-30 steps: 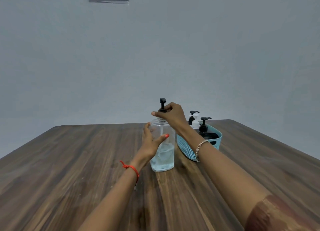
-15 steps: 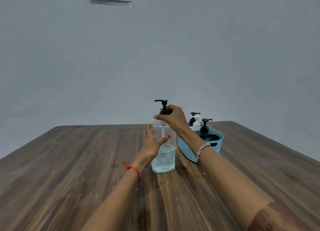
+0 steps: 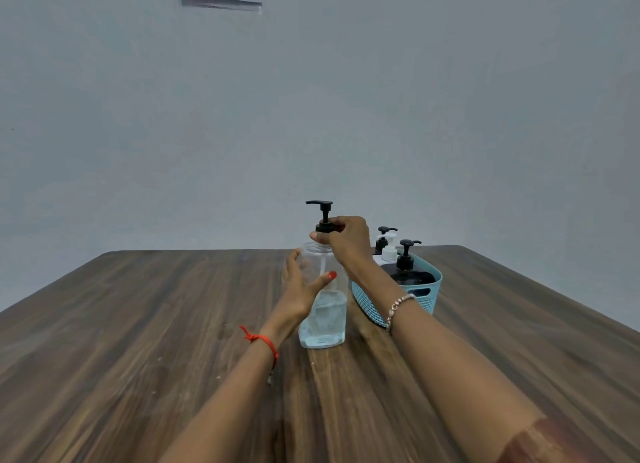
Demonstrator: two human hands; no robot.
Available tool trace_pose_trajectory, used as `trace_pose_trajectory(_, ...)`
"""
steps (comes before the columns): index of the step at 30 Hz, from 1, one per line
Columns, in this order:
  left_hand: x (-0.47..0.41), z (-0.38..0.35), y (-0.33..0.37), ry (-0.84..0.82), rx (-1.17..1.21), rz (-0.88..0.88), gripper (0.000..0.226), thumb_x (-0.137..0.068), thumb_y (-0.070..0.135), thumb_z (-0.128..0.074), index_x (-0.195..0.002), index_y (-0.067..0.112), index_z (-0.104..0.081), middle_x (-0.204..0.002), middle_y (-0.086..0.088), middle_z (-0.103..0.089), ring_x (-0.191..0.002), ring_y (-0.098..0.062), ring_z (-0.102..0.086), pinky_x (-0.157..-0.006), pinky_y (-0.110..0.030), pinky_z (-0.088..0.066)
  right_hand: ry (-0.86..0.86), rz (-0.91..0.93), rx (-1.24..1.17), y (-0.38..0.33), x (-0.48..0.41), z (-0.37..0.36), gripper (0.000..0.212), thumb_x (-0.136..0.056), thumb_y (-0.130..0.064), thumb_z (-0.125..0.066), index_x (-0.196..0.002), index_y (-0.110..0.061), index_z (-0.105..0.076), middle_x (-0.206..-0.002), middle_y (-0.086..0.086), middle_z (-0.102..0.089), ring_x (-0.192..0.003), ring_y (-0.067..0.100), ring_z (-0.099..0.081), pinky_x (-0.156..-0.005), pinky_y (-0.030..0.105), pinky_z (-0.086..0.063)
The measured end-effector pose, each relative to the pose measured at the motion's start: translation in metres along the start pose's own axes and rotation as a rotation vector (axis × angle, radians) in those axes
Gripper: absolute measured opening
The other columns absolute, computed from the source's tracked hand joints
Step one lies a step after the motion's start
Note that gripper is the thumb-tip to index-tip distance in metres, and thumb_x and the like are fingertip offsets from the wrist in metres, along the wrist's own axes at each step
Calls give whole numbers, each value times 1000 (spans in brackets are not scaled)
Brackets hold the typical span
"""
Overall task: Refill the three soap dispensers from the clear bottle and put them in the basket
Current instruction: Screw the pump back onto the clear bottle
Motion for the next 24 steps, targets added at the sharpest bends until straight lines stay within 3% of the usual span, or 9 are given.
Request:
trace_pose_trajectory(3,3,0,3,9,-1,0,93,-80,37,-68,-147,21,-5,-153,-7,-17,-138,-25,-26,-112,-47,-31,57,39,91,-2,3,-4,21,-74,-2,-74,-94,4,-69,-92,16,-70,-85,21,-64,-76,23,-49)
trace_pose_trajectory(6,7,-3,6,-8,13,-18,90,-85,32,-63,-148,18,0,-157,-6,-8,-143,-22,-17,-115,-41,-25,76,83,193,-1,7,-11,15,-78,-11,-72,-89,-2,-67,-84,7,-65,-100,30,-58,-85,36,-49)
trace_pose_trajectory(9,15,-7,14,-17,-4,-52,85,-90,30,-56,-148,19,4,-158,-4,-5,-144,-18,-10,-113,-35,-20,31,122,249,2,10,-12,16,-79,-21,-71,-89,-10,-64,-83,0,-62,-101,30,-57,-86,39,-48)
trace_pose_trajectory(13,19,-7,13,-29,-32,-69,83,-92,32,-51,-149,20,9,-159,0,3,-145,-17,-4,-118,-37,-15,-121,102,147,9,29,-4,37,-88,-28,-63,-122,-17,-56,-117,-2,-63,-115,16,-55,-101,31,-42)
trace_pose_trajectory(15,24,-9,9,-67,-62,-64,81,-94,34,-47,-148,22,12,-157,5,10,-145,-14,0,-119,-41,-13,-173,1,92,27,42,-2,60,-89,-41,-57,-142,-23,-35,-142,-5,-42,-132,11,-37,-107,28,-31)
trace_pose_trajectory(17,33,-10,2,-87,-68,-45,75,-96,33,-42,-148,22,11,-153,10,11,-141,-10,-4,-118,-40,-13,-174,-54,19,46,56,-1,70,-88,-47,-56,-146,-29,-22,-148,-10,-28,-135,9,-28,-111,33,-28)
trace_pose_trajectory(20,38,-4,-30,-26,-67,-33,72,-93,41,-46,-150,19,-10,-155,-5,-19,-139,-21,-29,-113,-46,-29,-192,-91,81,74,73,-1,60,-90,-44,-54,-142,-31,-28,-144,-9,-39,-131,9,-39,-108,36,-35)
trace_pose_trajectory(22,32,-2,-66,13,-23,13,68,-88,45,-53,-145,16,-30,-144,-13,-43,-128,-27,-47,-105,-50,-40,-216,-117,234,94,82,-1,58,-89,-45,-51,-141,-31,-30,-141,-7,-45,-127,12,-46,-105,39,-39)
trace_pose_trajectory(24,40,1,-56,67,21,17,48,-90,22,-57,-135,9,-46,-135,-15,-53,-121,-30,-54,-101,-49,-45,-207,-122,288,99,89,1,57,-89,-38,-53,-141,-26,-33,-139,-3,-48,-126,15,-47,-105,37,-40)
Point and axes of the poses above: each hand's wrist, its own x-axis away from the middle knuckle, its own z-axis out of the back of the hand, y = z × x, the point moved 7 cm from there along -x, towards the middle knuckle
